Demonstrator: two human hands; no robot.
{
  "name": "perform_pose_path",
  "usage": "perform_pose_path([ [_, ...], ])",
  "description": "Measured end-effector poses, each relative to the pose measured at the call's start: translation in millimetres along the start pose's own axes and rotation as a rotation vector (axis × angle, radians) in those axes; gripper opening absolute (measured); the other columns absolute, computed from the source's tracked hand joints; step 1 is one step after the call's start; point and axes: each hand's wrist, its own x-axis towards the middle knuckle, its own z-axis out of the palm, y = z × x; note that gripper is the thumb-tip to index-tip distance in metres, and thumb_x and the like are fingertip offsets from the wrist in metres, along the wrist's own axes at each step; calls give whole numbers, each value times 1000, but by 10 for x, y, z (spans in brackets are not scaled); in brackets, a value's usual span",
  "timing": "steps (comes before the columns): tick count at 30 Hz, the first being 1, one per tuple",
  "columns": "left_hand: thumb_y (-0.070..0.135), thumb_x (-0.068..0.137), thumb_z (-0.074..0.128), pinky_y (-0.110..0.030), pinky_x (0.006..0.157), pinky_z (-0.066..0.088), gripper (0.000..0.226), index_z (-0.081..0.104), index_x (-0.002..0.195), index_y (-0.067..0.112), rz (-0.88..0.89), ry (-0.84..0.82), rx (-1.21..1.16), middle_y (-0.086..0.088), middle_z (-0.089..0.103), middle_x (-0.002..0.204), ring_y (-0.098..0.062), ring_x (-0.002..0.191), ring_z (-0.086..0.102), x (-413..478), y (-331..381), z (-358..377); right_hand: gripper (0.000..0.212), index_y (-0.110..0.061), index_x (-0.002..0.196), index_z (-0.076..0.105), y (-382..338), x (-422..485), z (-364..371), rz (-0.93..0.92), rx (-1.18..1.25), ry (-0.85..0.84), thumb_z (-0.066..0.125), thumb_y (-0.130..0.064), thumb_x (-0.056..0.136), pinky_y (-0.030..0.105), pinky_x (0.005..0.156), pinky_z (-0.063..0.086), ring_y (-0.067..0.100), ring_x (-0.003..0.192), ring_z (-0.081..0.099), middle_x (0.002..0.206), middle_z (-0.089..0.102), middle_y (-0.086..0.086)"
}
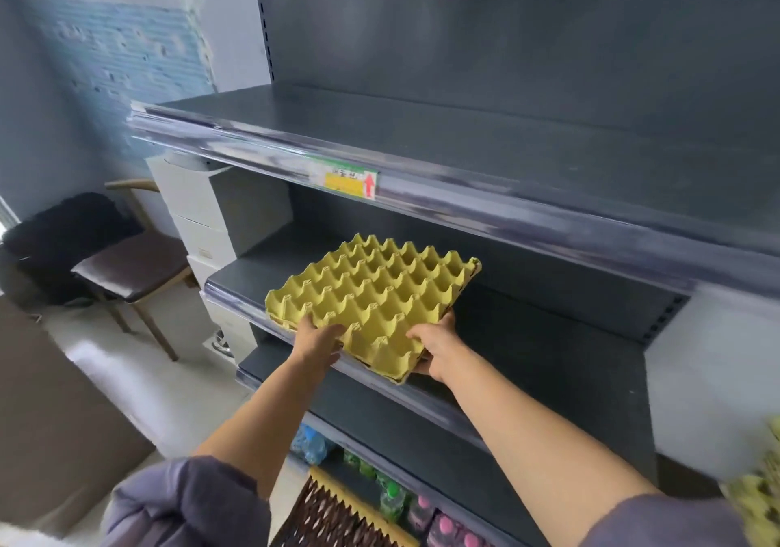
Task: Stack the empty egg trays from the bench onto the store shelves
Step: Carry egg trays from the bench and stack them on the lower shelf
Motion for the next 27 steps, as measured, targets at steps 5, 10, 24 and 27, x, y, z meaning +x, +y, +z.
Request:
perform_pose_path([
  [5,-2,89,55,-27,63,43,60,29,143,5,14,-67,141,-17,55,96,-19,64,50,474,262,-331,82,-39,146,12,-59,307,484,11,50,44,52,4,89,53,85,53,34,119,50,141,40,13],
  [10,4,86,60,-34,77,42,61,34,142,6,-20,-132,229,-11,54,85,-24,78,50,829,309,-465,83,-41,145,15,-129,650,755,13,68,69,53,6,88,53,83,53,33,119,50,142,40,10],
  [24,44,86,60,-45,113,22,73,23,148,35,309,-80,1253,-5,11,157,-28,143,14,1286,262,-453,70,-26,148,25,-47,1410,1006,-179,-613,60,56,-6,88,39,104,43,25,129,43,145,40,5],
  [27,54,87,54,-44,116,11,72,20,148,37,360,-102,1485,-6,11,158,-30,145,6,1348,278,-431,71,-27,150,21,-41,1466,1001,-220,-658,38,53,-5,91,37,107,39,24,132,39,148,36,4],
])
